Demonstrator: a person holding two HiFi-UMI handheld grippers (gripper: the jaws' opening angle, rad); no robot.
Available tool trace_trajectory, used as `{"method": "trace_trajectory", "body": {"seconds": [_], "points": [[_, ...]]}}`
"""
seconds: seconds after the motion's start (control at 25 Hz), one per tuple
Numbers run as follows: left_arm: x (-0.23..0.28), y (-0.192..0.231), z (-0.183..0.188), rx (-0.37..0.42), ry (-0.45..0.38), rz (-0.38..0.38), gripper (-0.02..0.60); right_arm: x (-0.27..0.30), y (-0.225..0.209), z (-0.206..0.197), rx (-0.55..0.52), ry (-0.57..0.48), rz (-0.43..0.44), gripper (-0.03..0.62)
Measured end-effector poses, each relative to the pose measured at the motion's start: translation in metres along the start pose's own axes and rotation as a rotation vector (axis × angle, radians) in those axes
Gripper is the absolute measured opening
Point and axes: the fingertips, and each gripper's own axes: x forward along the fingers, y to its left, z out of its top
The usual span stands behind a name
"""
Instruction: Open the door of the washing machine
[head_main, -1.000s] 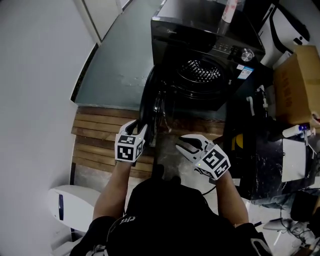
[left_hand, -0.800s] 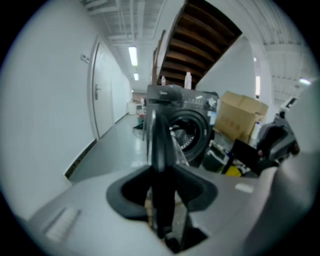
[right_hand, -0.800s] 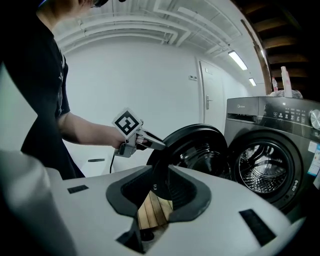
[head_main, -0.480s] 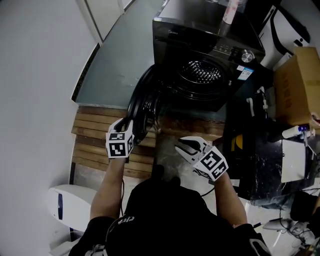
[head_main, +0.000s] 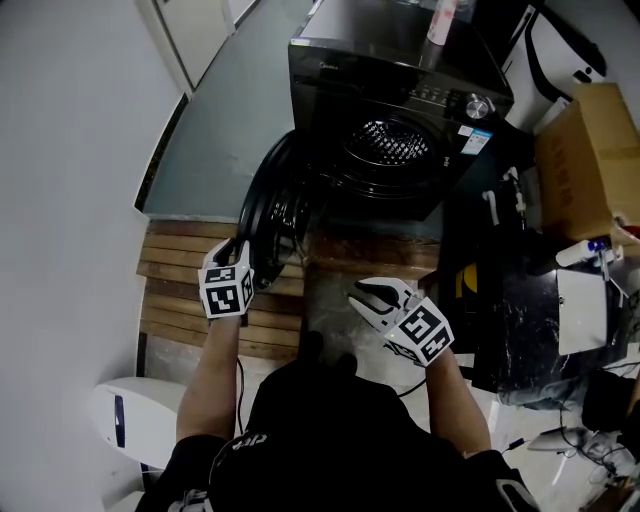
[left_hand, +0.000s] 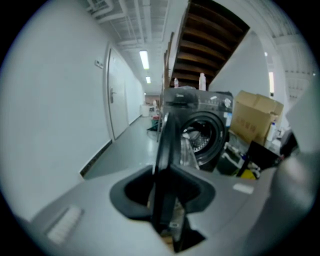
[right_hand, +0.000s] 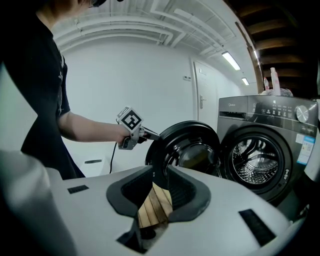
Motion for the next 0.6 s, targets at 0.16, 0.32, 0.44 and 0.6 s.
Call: {"method": "trace_trajectory", "body": {"seconds": [0.16, 0.32, 0.44, 0.6], "points": [[-0.007, -0.005, 0.008, 0.005, -0.028, 0.005, 0.114, -0.008, -0.001, -0.001, 0.004, -0.005, -0.015, 0.084], [-0.02, -0.017, 0.025, 0.038, -0.079, 0.002, 0.106, -0.019, -0.004, 0.002, -0.007, -0.022, -0.04, 0.078], [-0.032, -0.031, 0.044, 0.045, -0.13, -0.019, 0.087, -0.029, -0.01, 0.008, -0.019, -0.049, -0.075, 0.05], [-0.043, -0.056, 0.072, 0.062, -0.189, -0.092, 0.058, -0.04, -0.022, 0.022, -0.047, -0.067, -0.123, 0.031]]}}
